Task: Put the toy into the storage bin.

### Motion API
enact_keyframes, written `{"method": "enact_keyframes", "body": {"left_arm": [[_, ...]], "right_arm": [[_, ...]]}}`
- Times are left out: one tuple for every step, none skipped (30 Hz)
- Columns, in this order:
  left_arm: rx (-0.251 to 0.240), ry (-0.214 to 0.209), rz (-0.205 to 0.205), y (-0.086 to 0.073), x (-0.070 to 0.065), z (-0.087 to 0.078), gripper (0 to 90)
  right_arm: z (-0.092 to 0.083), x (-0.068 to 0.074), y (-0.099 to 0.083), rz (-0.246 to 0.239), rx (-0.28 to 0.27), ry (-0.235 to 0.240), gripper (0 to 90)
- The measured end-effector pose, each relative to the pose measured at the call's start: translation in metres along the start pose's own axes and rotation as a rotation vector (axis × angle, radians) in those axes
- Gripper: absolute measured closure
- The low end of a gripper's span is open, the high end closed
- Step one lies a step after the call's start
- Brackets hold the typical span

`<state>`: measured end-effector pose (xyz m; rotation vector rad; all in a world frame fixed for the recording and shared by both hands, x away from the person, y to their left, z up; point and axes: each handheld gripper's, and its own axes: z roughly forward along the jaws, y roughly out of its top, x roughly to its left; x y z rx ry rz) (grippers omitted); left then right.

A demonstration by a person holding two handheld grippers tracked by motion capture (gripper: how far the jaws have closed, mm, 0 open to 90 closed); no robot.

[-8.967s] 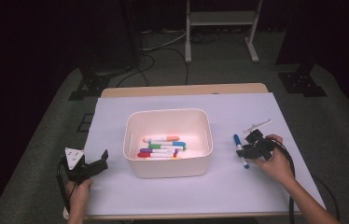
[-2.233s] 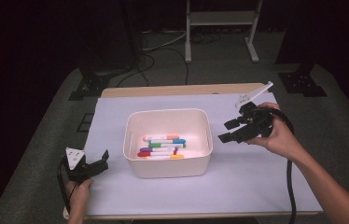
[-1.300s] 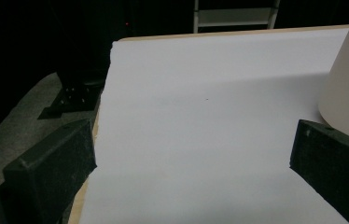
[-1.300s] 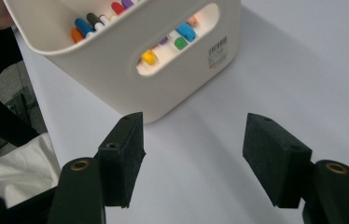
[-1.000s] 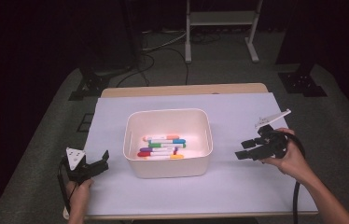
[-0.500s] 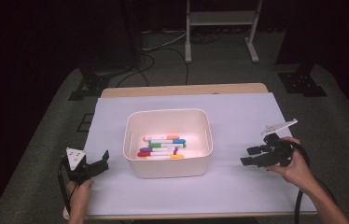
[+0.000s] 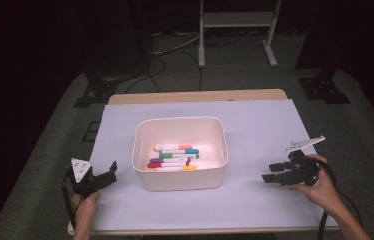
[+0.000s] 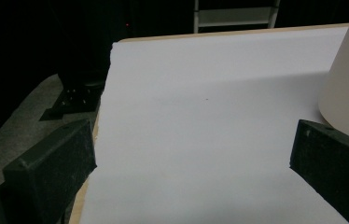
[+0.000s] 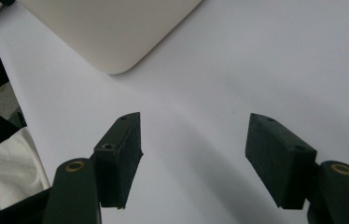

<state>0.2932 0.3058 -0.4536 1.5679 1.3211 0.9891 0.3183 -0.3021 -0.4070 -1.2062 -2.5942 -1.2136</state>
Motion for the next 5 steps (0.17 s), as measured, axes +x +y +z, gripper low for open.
{"method": "enact_keyframes", "body": {"left_arm": [[0.0,-0.001,0.001,0.0,0.0,0.0,0.0],[0.0,0.0,0.0,0.0,0.0,0.0001,0.0],[0.0,-0.001,0.0,0.0,0.0001,0.0003,0.0],[0.002,-0.001,-0.003,0.0001,0.0002,0.0005,0.0],[0.002,-0.001,-0.003,0.0001,0.0002,0.0005,0.0]], "right_arm": [[0.0002,-0.0005,-0.0019,0.003,-0.001,-0.005,34.3],[0.0004,-0.0006,-0.0036,0.005,-0.001,-0.009,34.3],[0.0005,-0.0009,-0.0051,0.002,-0.003,-0.009,34.3],[0.0004,-0.0005,-0.0065,0.005,-0.003,-0.01,34.2],[0.0006,-0.0001,-0.0078,0.002,-0.007,-0.014,34.2]]}}
